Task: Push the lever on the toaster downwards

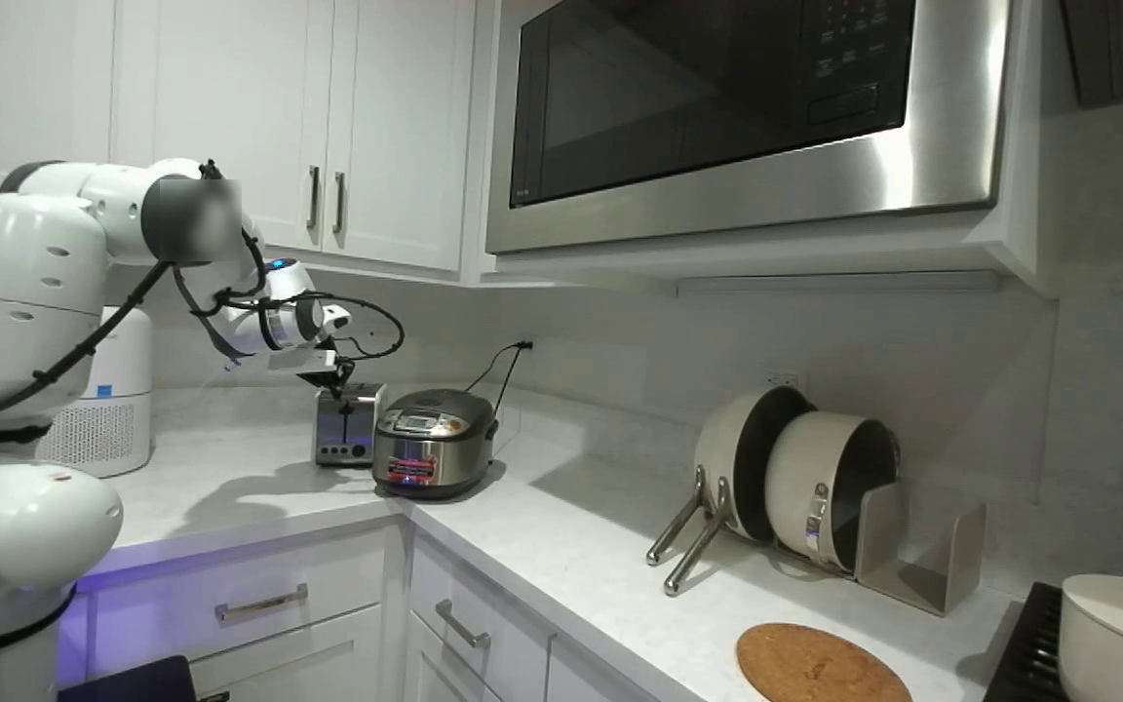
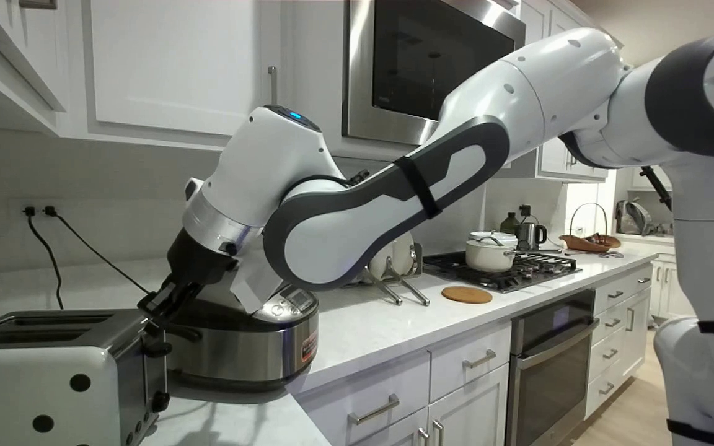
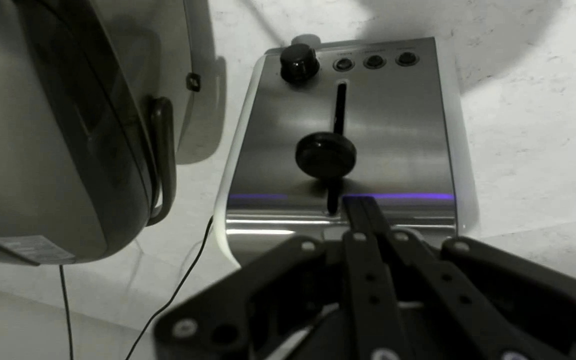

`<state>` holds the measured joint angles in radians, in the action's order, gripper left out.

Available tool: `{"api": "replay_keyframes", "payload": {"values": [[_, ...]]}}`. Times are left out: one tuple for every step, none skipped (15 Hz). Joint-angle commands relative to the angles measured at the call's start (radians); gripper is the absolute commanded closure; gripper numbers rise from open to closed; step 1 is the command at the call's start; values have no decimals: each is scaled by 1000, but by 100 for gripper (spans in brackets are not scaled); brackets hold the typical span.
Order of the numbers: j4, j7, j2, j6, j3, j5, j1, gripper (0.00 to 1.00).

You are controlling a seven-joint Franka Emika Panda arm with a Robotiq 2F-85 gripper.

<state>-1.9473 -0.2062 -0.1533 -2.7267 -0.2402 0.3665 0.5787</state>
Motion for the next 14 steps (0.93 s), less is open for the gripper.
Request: {"api": "replay_keyframes", "payload": {"values": [[57,-44,-34,44,-13,42,-18,100],[63,-44,-40,47,-12,43,-20,100],[68,-45,-46,51,-12,45,-20,100],[70,-45,-52,53,-11,45,-20,100],[73,-41,-58,56,-11,40,-20,100],[76,-41,-64,59,-11,38,-19,100],[77,-40,-69,60,-11,36,-18,100],[79,-39,-74,64,-10,36,-16,100],[82,-41,-79,66,-8,37,-15,100],[83,-41,-84,68,-7,36,-14,100],[85,-41,-88,70,-6,36,-13,100],[86,-41,-91,71,-4,35,-13,100],[88,-40,-92,72,-4,34,-13,100],[89,-40,-93,74,-3,33,-13,100]]}}
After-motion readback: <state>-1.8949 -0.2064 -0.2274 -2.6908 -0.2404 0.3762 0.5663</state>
